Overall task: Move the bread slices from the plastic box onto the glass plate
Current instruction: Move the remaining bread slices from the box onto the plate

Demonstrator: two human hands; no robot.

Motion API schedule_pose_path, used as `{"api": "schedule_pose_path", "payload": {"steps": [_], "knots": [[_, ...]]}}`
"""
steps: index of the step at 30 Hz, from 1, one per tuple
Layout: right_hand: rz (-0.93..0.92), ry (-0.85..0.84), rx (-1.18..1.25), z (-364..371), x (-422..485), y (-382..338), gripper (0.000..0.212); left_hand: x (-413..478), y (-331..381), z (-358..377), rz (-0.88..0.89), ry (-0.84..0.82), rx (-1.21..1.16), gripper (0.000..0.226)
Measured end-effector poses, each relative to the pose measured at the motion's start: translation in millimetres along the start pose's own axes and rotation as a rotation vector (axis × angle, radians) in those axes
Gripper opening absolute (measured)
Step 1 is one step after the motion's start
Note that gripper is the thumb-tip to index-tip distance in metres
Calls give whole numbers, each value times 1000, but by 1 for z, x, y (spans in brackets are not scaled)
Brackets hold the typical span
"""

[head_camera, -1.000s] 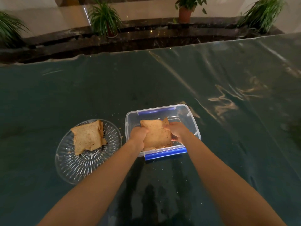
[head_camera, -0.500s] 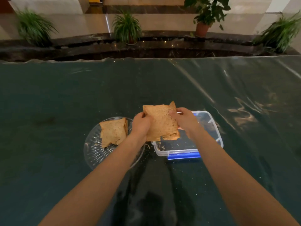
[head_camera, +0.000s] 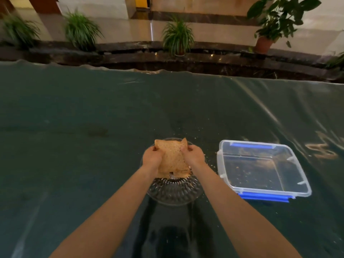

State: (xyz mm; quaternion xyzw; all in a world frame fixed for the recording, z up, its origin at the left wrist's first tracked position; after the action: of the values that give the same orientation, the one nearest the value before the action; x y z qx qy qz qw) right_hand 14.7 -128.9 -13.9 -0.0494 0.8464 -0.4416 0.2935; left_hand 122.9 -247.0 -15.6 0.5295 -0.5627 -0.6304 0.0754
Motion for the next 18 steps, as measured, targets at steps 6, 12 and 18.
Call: {"api": "schedule_pose_path", "payload": {"steps": [6, 12, 18], "knots": [[13, 116, -68, 14, 14, 5, 35, 19, -3, 4, -9, -37, 106, 41], [-9, 166, -155, 17, 17, 7, 37, 24, -11, 0, 37, -102, 215, 49], [13, 145, -149, 16, 12, 11, 43, 25, -13, -2, 27, -220, 183, 51]]}}
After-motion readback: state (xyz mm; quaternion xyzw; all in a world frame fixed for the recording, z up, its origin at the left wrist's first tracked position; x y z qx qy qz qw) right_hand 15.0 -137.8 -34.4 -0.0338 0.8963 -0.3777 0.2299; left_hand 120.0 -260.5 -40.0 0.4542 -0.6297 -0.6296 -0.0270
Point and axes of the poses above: each hand's wrist, its own x-axis towards the middle knuckle, its own z-axis out of the palm, y = z × x, the point moved 6 cm from there along x, towards the middle knuckle, and after that the axes turned 1 degree about -z, right-handed, at the moved point
